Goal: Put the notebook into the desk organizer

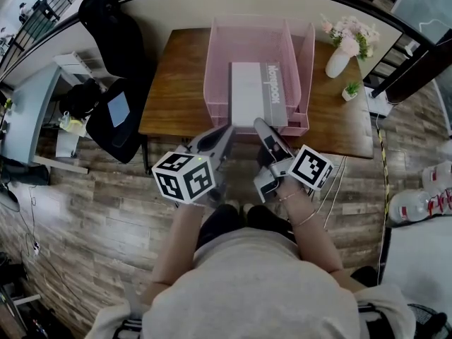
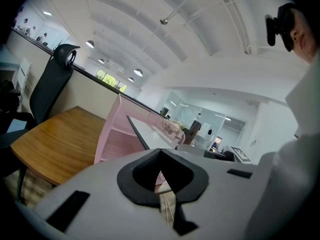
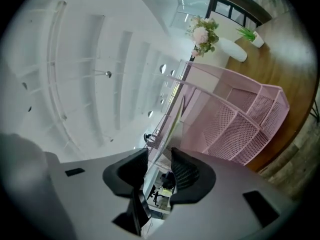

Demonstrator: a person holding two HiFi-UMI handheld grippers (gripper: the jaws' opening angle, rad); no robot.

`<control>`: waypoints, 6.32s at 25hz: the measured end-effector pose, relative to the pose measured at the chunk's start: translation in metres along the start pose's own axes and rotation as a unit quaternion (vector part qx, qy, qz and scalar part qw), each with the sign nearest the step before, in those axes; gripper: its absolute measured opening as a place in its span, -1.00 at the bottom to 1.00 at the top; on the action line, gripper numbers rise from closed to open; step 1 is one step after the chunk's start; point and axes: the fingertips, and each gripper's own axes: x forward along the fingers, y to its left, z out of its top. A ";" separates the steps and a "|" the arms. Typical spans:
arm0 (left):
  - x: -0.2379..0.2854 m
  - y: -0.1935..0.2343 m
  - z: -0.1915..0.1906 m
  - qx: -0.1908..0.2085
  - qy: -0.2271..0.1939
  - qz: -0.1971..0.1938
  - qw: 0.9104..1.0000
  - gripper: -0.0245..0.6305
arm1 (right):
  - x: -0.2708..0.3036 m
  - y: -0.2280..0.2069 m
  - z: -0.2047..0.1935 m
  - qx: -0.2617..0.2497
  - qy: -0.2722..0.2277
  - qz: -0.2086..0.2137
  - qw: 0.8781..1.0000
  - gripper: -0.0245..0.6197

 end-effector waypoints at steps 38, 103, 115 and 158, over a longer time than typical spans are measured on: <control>0.044 0.013 -0.002 0.026 0.037 -0.014 0.999 -0.89 | 0.031 -0.019 0.018 -0.021 0.006 -0.019 1.000 -0.69; 0.022 -0.003 -0.010 0.190 0.041 0.014 0.981 -0.89 | -0.001 0.046 -0.007 -0.460 0.071 -0.032 0.885 -0.87; 0.021 -0.019 -0.021 0.202 0.043 -0.009 0.978 -0.89 | -0.012 0.025 -0.014 -0.495 0.099 -0.060 0.861 -0.90; 0.031 -0.014 -0.039 0.137 0.077 -0.026 0.987 -0.89 | -0.013 -0.002 -0.029 -0.479 0.130 -0.066 0.866 -0.90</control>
